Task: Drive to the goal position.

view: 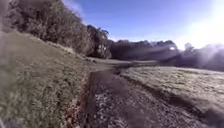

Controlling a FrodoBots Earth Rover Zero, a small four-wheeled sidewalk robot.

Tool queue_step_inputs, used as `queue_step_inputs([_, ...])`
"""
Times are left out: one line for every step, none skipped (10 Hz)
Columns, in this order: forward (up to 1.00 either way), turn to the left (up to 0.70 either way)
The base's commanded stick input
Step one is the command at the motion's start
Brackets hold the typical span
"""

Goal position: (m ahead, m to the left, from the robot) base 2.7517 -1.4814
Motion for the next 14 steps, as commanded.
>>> queue_step_inputs([0.70,0.00])
queue_step_inputs([0.70,0.00])
queue_step_inputs([0.70,0.00])
queue_step_inputs([0.70,0.00])
queue_step_inputs([0.70,0.00])
queue_step_inputs([0.70,0.00])
queue_step_inputs([0.70,0.00])
queue_step_inputs([0.70,0.00])
queue_step_inputs([0.70,0.00])
queue_step_inputs([0.70,0.01])
queue_step_inputs([0.70,0.02])
queue_step_inputs([0.70,0.32])
queue_step_inputs([0.70,0.16])
queue_step_inputs([0.70,0.00])
